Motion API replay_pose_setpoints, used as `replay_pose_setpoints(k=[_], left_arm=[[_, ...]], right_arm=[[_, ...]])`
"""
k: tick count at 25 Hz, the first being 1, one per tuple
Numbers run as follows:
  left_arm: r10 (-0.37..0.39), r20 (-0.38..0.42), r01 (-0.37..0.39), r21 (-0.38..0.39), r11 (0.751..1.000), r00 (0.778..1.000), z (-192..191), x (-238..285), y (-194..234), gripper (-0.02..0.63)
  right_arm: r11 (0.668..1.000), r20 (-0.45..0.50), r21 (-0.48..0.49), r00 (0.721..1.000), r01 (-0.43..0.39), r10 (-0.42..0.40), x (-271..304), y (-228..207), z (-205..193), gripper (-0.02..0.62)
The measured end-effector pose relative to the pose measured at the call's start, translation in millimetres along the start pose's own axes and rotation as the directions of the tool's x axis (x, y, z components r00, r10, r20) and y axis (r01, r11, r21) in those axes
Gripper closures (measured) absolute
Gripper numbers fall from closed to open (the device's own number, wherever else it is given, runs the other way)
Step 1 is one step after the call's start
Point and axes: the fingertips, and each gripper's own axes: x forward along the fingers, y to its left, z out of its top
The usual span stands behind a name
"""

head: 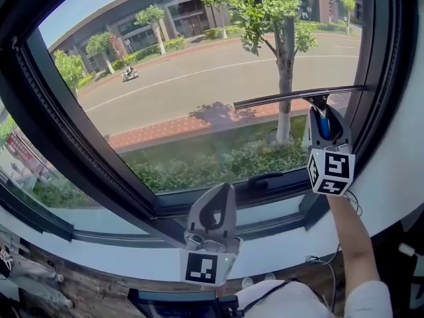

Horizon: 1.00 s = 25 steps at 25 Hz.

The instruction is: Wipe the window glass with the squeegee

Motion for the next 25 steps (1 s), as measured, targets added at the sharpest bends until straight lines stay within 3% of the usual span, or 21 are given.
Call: replay_pose_setpoints(k=[25], left_arm=[[-0.012, -0.024, 0.012, -0.006, 1.000, 1.000, -9, 1, -4, 0.604]], right_arm=[[1.000, -0.099, 0.005, 0.995, -0.016, 0.016, -23, 13, -61, 0.446]])
